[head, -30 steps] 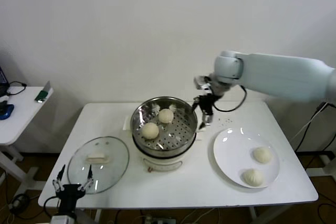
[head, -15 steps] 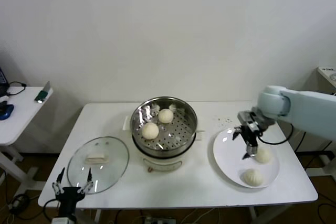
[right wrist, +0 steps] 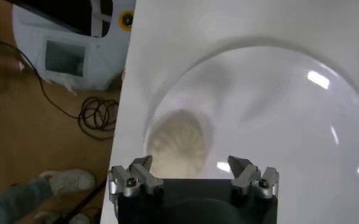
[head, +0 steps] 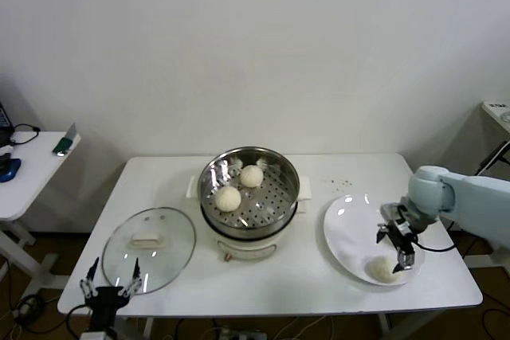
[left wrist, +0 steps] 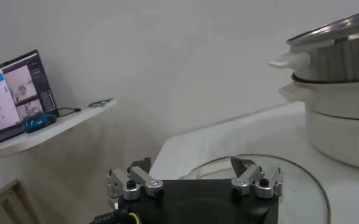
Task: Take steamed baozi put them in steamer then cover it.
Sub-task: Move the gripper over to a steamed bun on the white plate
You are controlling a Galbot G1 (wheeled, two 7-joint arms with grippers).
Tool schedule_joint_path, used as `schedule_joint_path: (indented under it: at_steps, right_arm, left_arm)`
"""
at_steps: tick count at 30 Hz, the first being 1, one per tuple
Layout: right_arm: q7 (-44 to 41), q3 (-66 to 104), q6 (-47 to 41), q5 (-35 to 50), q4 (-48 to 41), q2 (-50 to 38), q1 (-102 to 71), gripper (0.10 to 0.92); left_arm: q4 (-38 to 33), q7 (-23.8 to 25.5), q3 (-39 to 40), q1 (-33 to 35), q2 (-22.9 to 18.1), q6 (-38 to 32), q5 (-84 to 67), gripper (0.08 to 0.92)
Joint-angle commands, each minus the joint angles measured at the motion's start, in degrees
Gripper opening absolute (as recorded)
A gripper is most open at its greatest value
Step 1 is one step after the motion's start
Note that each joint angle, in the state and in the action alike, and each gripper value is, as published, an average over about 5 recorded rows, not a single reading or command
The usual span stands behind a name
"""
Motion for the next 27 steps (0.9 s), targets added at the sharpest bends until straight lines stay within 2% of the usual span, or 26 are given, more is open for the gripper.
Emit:
schedule_joint_path:
  at_steps: [1,11,19,27]
  right_arm:
    - [-0.29,0.88,0.26,-2.29,-1.47,0.56,-3.77,0.823]
    - [-1.11,-0.57,-0.06,0.07,-4.82,4.02,-3.43,0.821]
    - [-1.54,-2.72,-0.62,3.19,-5.70,5.97,-2.29,0.745]
    - [-1.65,-2.66,-0.55,3.78,-6.02,7.03,-2.61,0.704]
  left_arm:
    - [0.18,0.00,-0.12,0.07,-0.07,-0.01,-0.02,0.823]
    - [0.82,0.01,-0.22,-0.26,0.41,-0.01,-0.04,0.823]
    - [0.90,0.02,0.03,-0.94,0.27,0.21,0.22,0.823]
    - [1.02,-0.02,-0.06,-0.57,0.35,0.03,0.16,0.823]
